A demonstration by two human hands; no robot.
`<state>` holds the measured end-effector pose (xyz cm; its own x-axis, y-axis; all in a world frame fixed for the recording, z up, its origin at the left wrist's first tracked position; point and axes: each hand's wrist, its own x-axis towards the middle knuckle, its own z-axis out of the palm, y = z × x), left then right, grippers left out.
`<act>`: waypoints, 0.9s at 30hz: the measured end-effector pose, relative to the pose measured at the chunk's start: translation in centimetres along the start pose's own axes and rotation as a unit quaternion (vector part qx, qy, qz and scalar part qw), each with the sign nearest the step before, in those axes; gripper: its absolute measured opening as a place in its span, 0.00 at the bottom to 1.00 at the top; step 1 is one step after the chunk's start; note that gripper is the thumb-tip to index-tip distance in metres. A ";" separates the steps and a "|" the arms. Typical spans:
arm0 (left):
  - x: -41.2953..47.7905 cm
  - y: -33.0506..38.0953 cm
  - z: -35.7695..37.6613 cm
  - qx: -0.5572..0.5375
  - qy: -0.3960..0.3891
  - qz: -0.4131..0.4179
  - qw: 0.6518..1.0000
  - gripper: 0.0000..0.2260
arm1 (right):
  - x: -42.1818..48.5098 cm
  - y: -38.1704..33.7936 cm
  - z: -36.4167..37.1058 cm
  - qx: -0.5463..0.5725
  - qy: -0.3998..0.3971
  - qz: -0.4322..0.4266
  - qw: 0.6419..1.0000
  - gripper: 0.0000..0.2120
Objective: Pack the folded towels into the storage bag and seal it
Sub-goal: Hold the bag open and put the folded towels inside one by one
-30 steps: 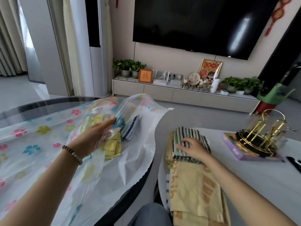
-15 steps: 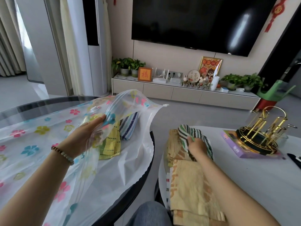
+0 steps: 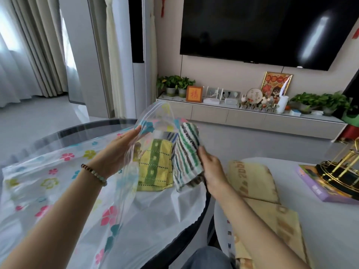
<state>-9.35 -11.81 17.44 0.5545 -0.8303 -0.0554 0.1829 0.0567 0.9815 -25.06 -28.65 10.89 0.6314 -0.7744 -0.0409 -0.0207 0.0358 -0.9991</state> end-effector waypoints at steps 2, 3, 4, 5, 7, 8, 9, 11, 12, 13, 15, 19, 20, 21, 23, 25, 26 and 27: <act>-0.5 0.2 -1.0 -0.031 -0.018 0.020 0.999 0.31 | -0.1 3.3 4.3 -0.117 -0.027 -0.067 0.990 0.21; -0.6 0.2 -1.5 -0.045 -0.024 0.025 0.998 0.30 | -0.3 5.0 5.9 -0.167 -0.062 -0.089 0.980 0.21; -0.6 0.1 -1.9 -0.060 -0.024 0.030 0.997 0.27 | -0.4 6.4 7.1 -0.215 -0.103 -0.104 0.966 0.20; -0.7 0.2 -2.1 -0.074 -0.023 0.030 0.997 0.22 | -0.5 7.5 8.0 -0.252 -0.143 -0.109 0.951 0.19; -0.7 0.1 -2.8 -0.090 -0.016 0.018 0.996 0.17 | -0.5 8.8 9.1 -0.300 -0.203 -0.112 0.925 0.13; -0.5 0.0 -3.2 -0.093 -0.016 0.012 0.995 0.16 | -0.4 8.9 9.3 -0.338 -0.216 -0.121 0.908 0.18; -0.4 0.0 -3.6 -0.096 -0.018 0.008 0.995 0.15 | -0.4 9.1 9.4 -0.381 -0.224 -0.138 0.886 0.23; -0.3 0.0 -4.0 -0.091 -0.012 -0.002 0.996 0.14 | -0.5 9.3 9.0 -0.460 -0.234 -0.203 0.832 0.28; -0.2 0.0 -4.2 -0.082 -0.002 -0.009 0.997 0.15 | -0.6 9.4 8.7 -0.484 -0.253 -0.218 0.809 0.30; -0.1 0.0 -4.3 -0.073 0.005 -0.017 0.997 0.16 | -0.6 9.8 8.4 -0.496 -0.281 -0.209 0.795 0.30; -0.1 0.1 -4.3 -0.062 0.007 -0.035 0.997 0.17 | 0.0 10.5 8.3 -0.513 -0.328 -0.171 0.774 0.27; -0.5 0.2 -3.4 -0.041 -0.010 -0.066 0.997 0.12 | 2.2 10.1 11.0 -0.533 -0.349 -0.128 0.760 0.26; -0.6 0.3 -3.2 -0.040 -0.010 -0.074 0.996 0.12 | 3.0 9.8 12.1 -0.540 -0.348 -0.124 0.756 0.26; -0.5 0.3 -3.3 -0.046 -0.008 -0.082 0.996 0.12 | 3.8 9.6 13.2 -0.549 -0.343 -0.125 0.752 0.26; -0.4 0.3 -3.6 -0.070 -0.008 -0.092 0.993 0.12 | 5.6 9.6 15.0 -0.563 -0.328 -0.120 0.749 0.26; -0.3 0.1 -4.0 -0.087 -0.009 -0.092 0.992 0.12 | 7.3 9.6 16.5 -0.576 -0.312 -0.105 0.748 0.25; -0.4 -0.1 -4.0 -0.081 -0.011 -0.090 0.993 0.13 | 7.9 9.5 17.1 -0.582 -0.308 -0.098 0.746 0.25; -0.3 -0.3 -4.0 -0.072 -0.009 -0.088 0.993 0.13 | 8.5 9.2 17.4 -0.588 -0.309 -0.090 0.742 0.25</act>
<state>-6.35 -9.36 16.41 0.4893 -0.8441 -0.2193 0.3904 -0.0128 0.9205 -6.39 -23.85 1.44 0.9332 -0.2494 -0.2589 -0.3261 -0.8902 -0.3181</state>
